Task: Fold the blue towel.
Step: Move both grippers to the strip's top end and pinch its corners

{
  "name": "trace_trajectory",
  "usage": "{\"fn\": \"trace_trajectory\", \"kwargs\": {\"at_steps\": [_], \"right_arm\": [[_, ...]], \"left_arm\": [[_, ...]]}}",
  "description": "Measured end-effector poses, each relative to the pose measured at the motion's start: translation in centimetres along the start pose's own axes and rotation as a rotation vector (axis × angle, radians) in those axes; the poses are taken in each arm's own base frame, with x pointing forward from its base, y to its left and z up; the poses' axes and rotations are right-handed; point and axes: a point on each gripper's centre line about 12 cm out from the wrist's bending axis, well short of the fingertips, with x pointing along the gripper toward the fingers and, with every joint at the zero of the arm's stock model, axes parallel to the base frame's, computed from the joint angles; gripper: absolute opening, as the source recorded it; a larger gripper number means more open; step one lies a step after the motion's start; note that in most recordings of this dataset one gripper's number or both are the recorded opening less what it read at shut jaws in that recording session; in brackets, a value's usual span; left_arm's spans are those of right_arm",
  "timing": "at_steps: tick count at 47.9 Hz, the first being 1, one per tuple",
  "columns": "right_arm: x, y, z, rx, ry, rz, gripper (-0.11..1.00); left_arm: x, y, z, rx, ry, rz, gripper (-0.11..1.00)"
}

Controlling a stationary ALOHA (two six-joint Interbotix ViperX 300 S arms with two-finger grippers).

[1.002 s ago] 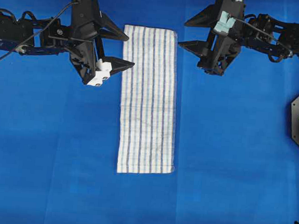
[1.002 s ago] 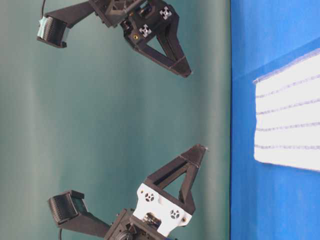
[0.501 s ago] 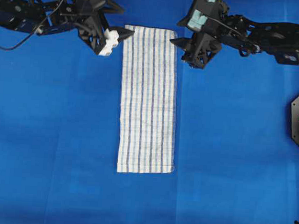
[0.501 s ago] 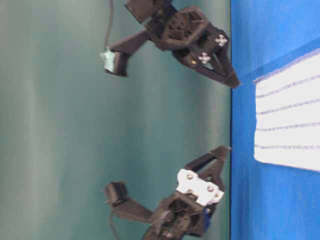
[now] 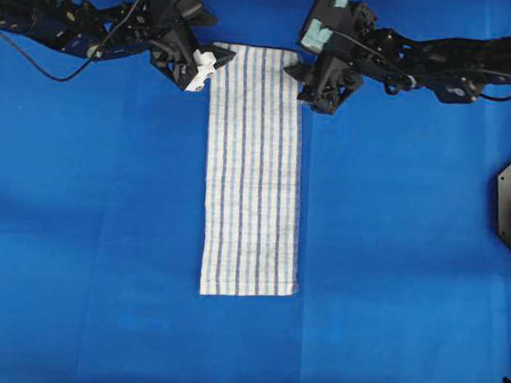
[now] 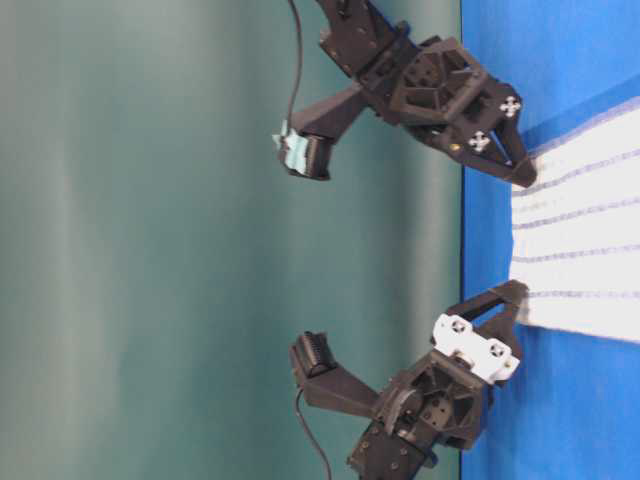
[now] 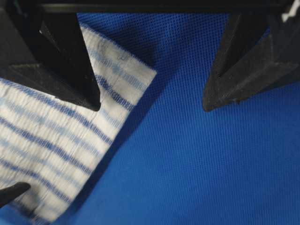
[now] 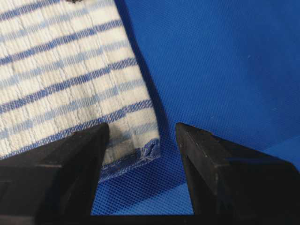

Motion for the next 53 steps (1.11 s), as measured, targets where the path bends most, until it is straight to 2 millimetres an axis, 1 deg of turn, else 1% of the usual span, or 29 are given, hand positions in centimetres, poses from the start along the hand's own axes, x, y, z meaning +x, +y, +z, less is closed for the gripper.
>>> {"fn": "trace_trajectory", "kwargs": {"at_steps": [4, 7, 8, 11, 12, 17, 19, 21, 41, 46, 53], "right_arm": [[0.2, 0.2, 0.0, 0.001, 0.002, 0.003, 0.91], [0.2, 0.2, 0.0, 0.000, 0.002, 0.003, 0.87], [0.2, 0.2, -0.1, -0.002, 0.003, 0.003, 0.85], [0.2, 0.2, 0.0, -0.005, 0.002, 0.003, 0.70], [0.2, 0.2, -0.1, -0.008, 0.003, 0.003, 0.64], [0.2, 0.3, 0.0, -0.013, 0.001, 0.005, 0.36], [0.2, 0.3, -0.1, -0.013, 0.003, 0.006, 0.30], [0.2, 0.3, -0.1, -0.016, 0.003, 0.006, 0.30], [0.1, 0.4, 0.1, -0.001, 0.000, 0.008, 0.30], [-0.2, 0.4, 0.5, 0.000, -0.014, 0.009, 0.30], [-1.4, 0.5, 1.9, 0.002, -0.057, 0.011, 0.30]], "left_arm": [[0.1, 0.0, -0.1, 0.000, 0.003, 0.000, 0.81], [0.1, 0.0, -0.2, 0.000, 0.008, 0.001, 0.75], [0.1, 0.0, -0.2, 0.002, 0.008, -0.001, 0.71], [0.1, 0.0, -0.3, 0.002, 0.015, 0.000, 0.56], [0.1, -0.1, -0.3, 0.006, 0.019, -0.001, 0.48], [0.1, -0.7, -0.4, 0.031, 0.024, -0.014, 0.19], [0.1, -1.1, -0.4, 0.056, 0.026, -0.023, 0.10], [0.1, -1.5, -0.3, 0.077, 0.023, -0.030, 0.03], [0.1, -1.7, -0.1, 0.142, 0.029, -0.036, 0.03], [-0.2, -1.7, 0.4, 0.170, 0.027, -0.035, 0.03], [-1.3, -1.3, 2.2, 0.202, -0.002, -0.026, 0.03]]}}
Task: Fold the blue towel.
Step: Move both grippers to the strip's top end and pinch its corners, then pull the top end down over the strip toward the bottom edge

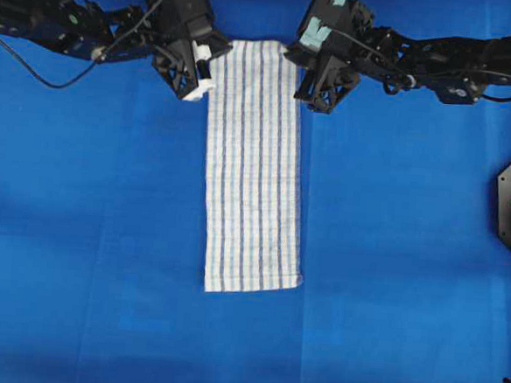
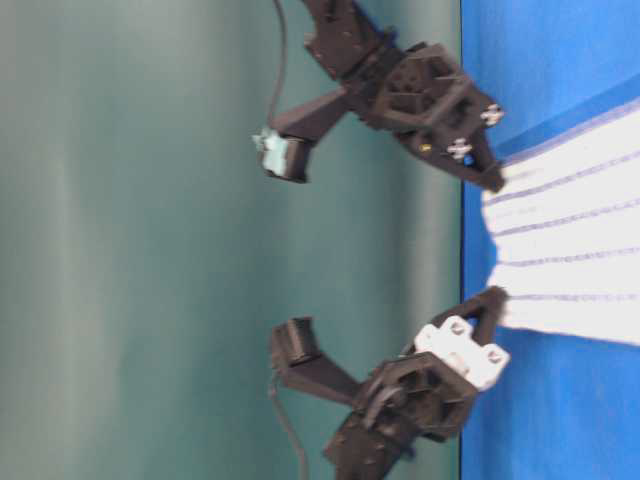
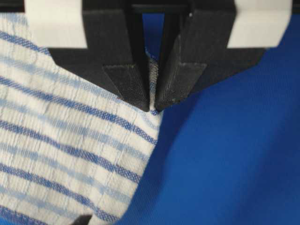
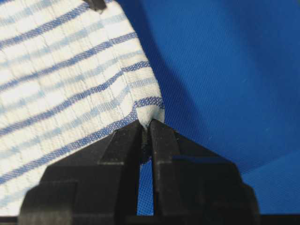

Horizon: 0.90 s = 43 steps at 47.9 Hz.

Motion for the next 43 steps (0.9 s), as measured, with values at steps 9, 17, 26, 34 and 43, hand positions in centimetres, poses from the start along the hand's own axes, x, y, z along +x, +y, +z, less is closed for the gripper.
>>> {"fn": "trace_trajectory", "kwargs": {"at_steps": [9, 17, 26, 34, 43], "right_arm": [[-0.9, 0.0, 1.0, -0.002, -0.022, 0.004, 0.30], [-1.0, 0.0, 1.1, 0.001, -0.023, 0.003, 0.30], [-1.3, 0.0, 1.0, 0.005, -0.020, 0.005, 0.30], [-3.2, 0.8, 1.3, 0.005, -0.030, 0.025, 0.30], [-5.4, 3.1, 1.6, -0.001, -0.058, 0.077, 0.30]], "left_arm": [[-1.6, 0.7, 1.9, 0.035, -0.027, 0.011, 0.03], [-1.9, 0.8, 2.3, 0.040, -0.033, 0.013, 0.03], [-1.9, 0.7, 2.2, 0.041, -0.030, 0.011, 0.03], [-2.6, -0.8, 3.1, 0.064, -0.047, -0.020, 0.03], [-3.6, -4.6, 3.9, 0.104, -0.077, -0.098, 0.03]]}}
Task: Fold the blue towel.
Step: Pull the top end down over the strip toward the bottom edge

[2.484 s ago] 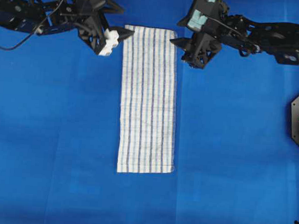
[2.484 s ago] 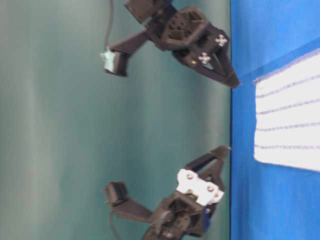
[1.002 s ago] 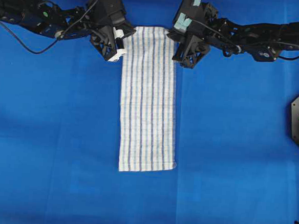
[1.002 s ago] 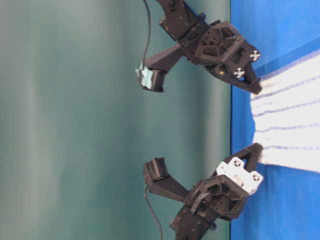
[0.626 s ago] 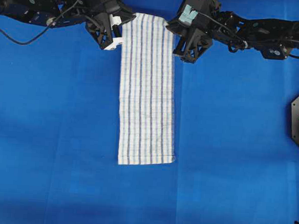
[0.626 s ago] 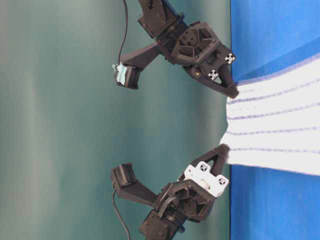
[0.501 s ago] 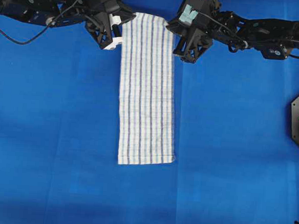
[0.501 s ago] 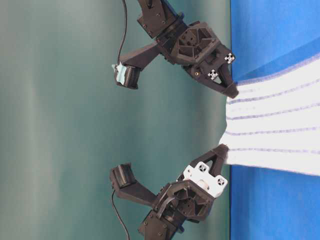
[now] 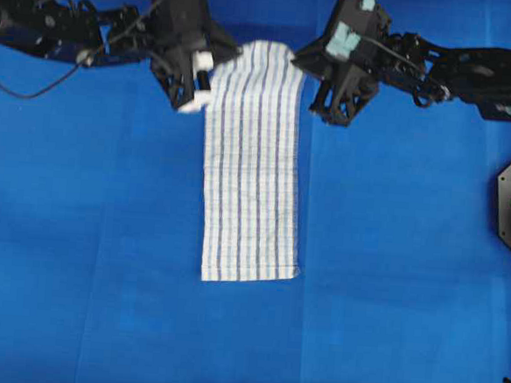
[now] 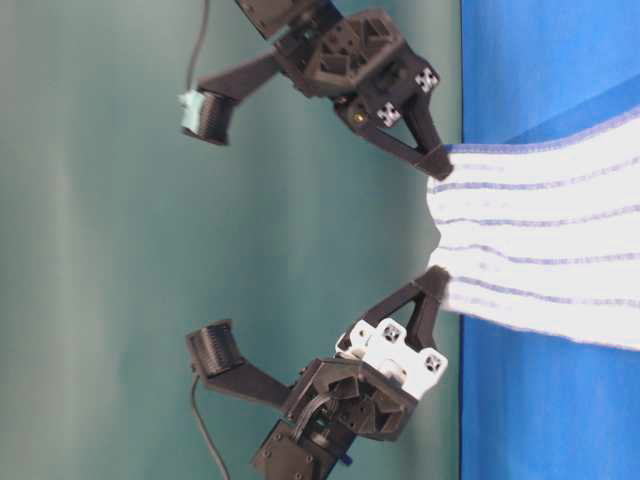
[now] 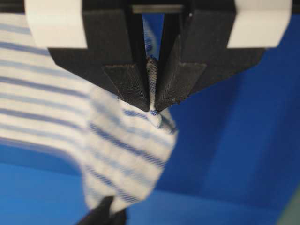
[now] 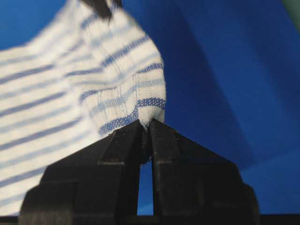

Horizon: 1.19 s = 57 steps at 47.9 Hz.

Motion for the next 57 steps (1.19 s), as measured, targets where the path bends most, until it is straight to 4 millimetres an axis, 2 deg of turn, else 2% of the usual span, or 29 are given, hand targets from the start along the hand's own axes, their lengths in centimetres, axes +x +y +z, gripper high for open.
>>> {"fn": "trace_trajectory", "kwargs": {"at_steps": [7, 18, 25, 40, 57], "right_arm": [[-1.1, 2.1, -0.4, -0.008, -0.002, 0.048, 0.30], [-2.7, 5.5, -1.6, -0.019, 0.012, 0.128, 0.30], [-3.8, 7.4, -2.3, -0.021, 0.017, 0.177, 0.30], [-5.5, 11.6, -4.2, 0.006, 0.057, 0.277, 0.30], [-6.7, 14.6, -5.5, 0.013, 0.083, 0.348, 0.30]], "left_arm": [[-1.0, -3.1, 0.6, 0.020, -0.020, -0.065, 0.03], [-4.1, -7.5, 1.5, 0.044, -0.067, -0.169, 0.03], [-5.5, -9.7, 1.1, 0.015, -0.066, -0.228, 0.03], [-6.7, -14.3, 0.7, -0.017, -0.087, -0.343, 0.03], [-6.2, -18.0, -1.2, -0.021, -0.055, -0.419, 0.03]]}}
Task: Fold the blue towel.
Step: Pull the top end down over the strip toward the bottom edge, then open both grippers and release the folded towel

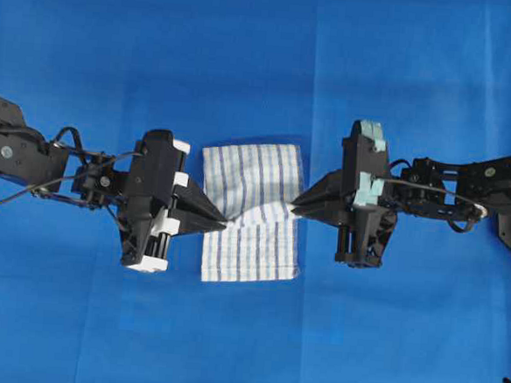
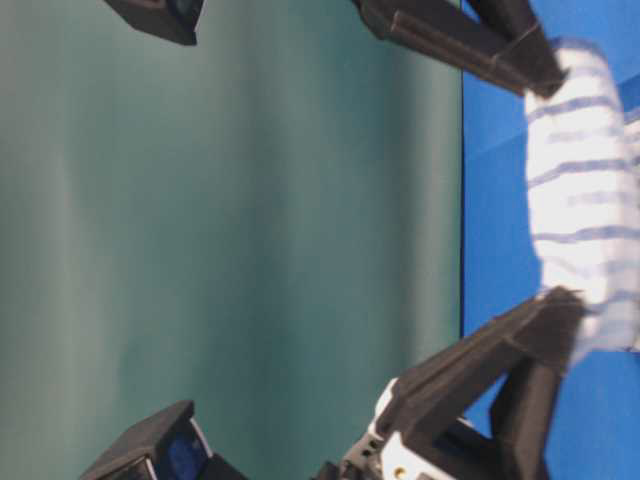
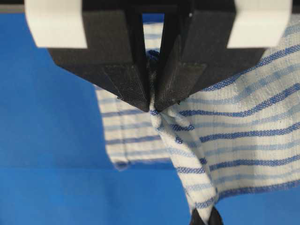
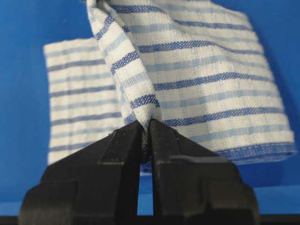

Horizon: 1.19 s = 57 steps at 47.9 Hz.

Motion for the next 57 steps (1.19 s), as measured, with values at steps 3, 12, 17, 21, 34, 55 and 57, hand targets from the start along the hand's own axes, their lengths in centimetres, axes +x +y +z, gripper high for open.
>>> {"fn": "trace_trajectory", "kwargs": {"at_steps": [3, 12, 17, 21, 34, 55, 57], "right_arm": [[0.3, 0.2, -0.4, 0.002, 0.013, 0.001, 0.30], [1.6, 0.5, -2.2, 0.014, 0.054, -0.012, 0.30], [2.1, 0.8, -2.8, 0.018, 0.065, -0.016, 0.30], [2.4, 1.2, -3.2, 0.020, 0.071, -0.013, 0.30], [3.1, 2.8, -3.6, 0.033, 0.075, 0.006, 0.30], [3.6, 3.1, -4.0, 0.042, 0.086, 0.003, 0.30], [3.5, 3.2, -4.0, 0.043, 0.085, 0.007, 0.30]], "left_arm": [[0.3, -0.2, -0.3, 0.001, 0.004, -0.005, 0.03], [1.2, -0.4, -1.7, 0.006, 0.035, -0.009, 0.03], [2.0, -0.8, -2.7, 0.013, 0.056, -0.016, 0.03], [2.3, -1.1, -3.0, 0.018, 0.062, -0.024, 0.03], [2.1, -2.1, -3.8, 0.033, 0.079, -0.047, 0.03], [2.3, -2.5, -4.1, 0.037, 0.088, -0.055, 0.04], [2.3, -2.5, -4.1, 0.037, 0.090, -0.055, 0.04]]}}
